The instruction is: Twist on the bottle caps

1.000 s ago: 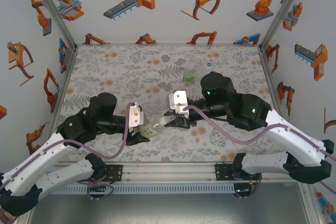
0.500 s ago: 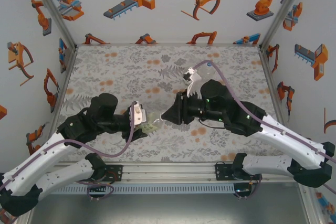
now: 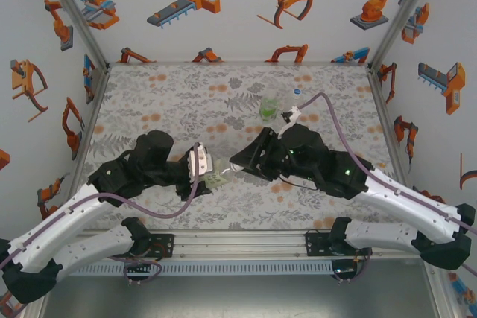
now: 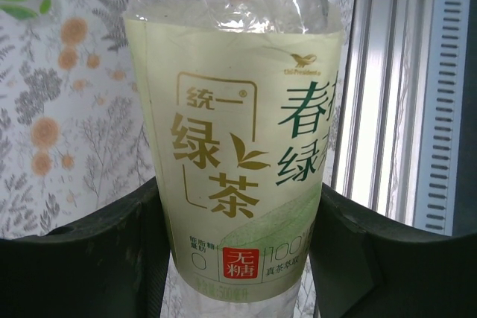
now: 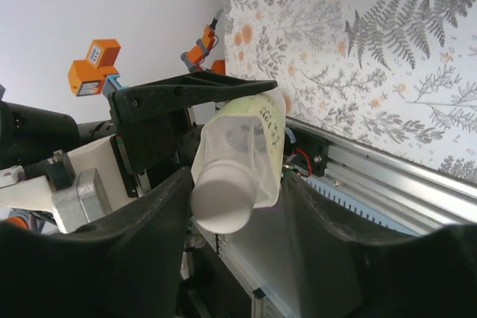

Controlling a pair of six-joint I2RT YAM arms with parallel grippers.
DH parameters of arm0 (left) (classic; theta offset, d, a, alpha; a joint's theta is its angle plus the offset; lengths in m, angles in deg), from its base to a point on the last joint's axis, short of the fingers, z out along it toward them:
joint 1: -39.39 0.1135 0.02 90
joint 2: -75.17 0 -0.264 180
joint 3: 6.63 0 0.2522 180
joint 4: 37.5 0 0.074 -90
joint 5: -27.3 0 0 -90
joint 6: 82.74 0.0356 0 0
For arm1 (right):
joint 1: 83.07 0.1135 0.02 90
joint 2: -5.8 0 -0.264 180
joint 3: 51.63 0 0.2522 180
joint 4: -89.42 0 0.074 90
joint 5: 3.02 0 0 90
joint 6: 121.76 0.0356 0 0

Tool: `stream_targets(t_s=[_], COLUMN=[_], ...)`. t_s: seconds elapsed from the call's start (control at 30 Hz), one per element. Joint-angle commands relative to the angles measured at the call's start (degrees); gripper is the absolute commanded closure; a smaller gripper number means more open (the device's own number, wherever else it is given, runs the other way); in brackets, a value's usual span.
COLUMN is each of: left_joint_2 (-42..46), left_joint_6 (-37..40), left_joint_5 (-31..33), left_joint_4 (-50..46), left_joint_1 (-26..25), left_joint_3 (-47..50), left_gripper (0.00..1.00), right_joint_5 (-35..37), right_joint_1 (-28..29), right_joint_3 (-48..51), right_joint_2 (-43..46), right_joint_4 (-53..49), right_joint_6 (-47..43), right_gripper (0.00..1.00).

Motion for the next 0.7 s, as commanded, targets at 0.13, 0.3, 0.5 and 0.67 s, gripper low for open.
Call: stream_targets(t_s=[0.13,0.3,0.5,0.67], left_joint_2=[1.8,1.6,1.9,2.6], left_joint_6=[0.4,0.2,0.0,-0.6], left_joint_5=[-3.6,-5.5,-7.4,-9.6], left_joint_4=[2.6,2.2,0.6,0.6], left_joint_1=[-0.1,-0.2,-0.2,-0.1], left_joint_3=[-0.6,-0.9,-1.7,-1.7], left_gripper=[1.0,1.0,1.0,1.0], right_joint_5=[2.6,-2.4,-15.2,-27.6], right_joint_1=[0.2,0.2,0.2,0.2], right_joint_3=[-4.5,-6.5,-15.2,-24.7], right_joint_2=[3.9,4.5,1.9,-3.5], right_joint_4=[4.9,7.1,-3.9,-17.3], right_joint_6=[-26.5,-47.9,-79.2,-94.3], right_gripper=[0.42,0.41,0.41,0.41])
